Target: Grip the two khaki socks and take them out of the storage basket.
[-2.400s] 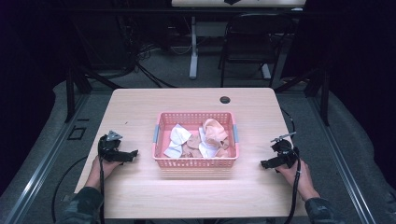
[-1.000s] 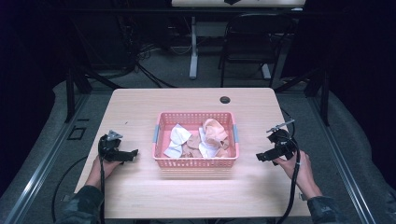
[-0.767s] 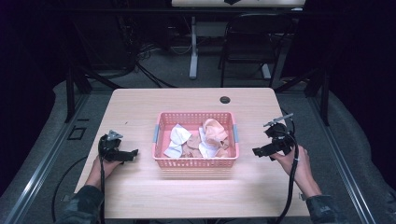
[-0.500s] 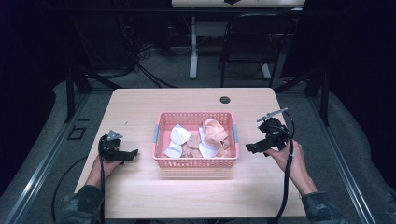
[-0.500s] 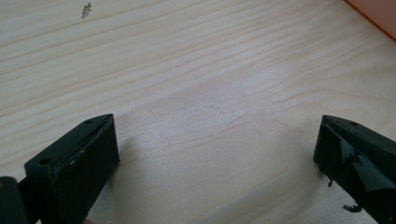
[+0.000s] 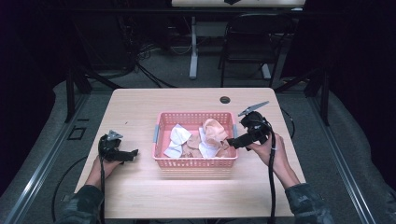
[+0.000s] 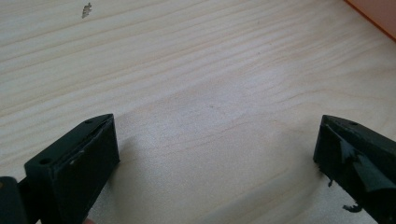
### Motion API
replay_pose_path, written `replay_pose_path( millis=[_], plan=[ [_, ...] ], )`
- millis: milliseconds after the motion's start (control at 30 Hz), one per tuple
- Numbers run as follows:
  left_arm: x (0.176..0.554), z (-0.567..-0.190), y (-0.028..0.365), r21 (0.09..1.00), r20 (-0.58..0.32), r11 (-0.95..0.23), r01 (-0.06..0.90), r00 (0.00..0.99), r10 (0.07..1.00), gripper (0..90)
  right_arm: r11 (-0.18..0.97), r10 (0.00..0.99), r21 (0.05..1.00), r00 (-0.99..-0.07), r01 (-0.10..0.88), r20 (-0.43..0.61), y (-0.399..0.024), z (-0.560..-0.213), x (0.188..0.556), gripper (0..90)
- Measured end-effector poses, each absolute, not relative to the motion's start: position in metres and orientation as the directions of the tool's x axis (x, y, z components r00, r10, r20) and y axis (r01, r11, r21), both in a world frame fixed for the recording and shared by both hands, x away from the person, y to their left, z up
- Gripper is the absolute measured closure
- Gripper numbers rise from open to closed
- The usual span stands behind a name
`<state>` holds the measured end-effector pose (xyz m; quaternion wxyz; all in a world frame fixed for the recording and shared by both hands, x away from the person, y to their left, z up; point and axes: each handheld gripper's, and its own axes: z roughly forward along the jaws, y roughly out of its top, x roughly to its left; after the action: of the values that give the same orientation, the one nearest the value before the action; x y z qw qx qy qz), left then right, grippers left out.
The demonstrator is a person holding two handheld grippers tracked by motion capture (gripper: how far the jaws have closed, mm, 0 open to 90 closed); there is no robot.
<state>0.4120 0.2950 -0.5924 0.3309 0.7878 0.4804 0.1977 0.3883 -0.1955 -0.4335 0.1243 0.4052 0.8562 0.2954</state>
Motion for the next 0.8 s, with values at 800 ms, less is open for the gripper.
replay_pose_path(
  millis=[800],
  plan=[
    [0.411,-0.593,0.295,0.713,-0.005,-0.318,0.625,0.458,0.889,0.0,0.528,0.751,0.522,-0.656,0.67,0.083,-0.155,-0.469,0.408,29.0]
  ],
)
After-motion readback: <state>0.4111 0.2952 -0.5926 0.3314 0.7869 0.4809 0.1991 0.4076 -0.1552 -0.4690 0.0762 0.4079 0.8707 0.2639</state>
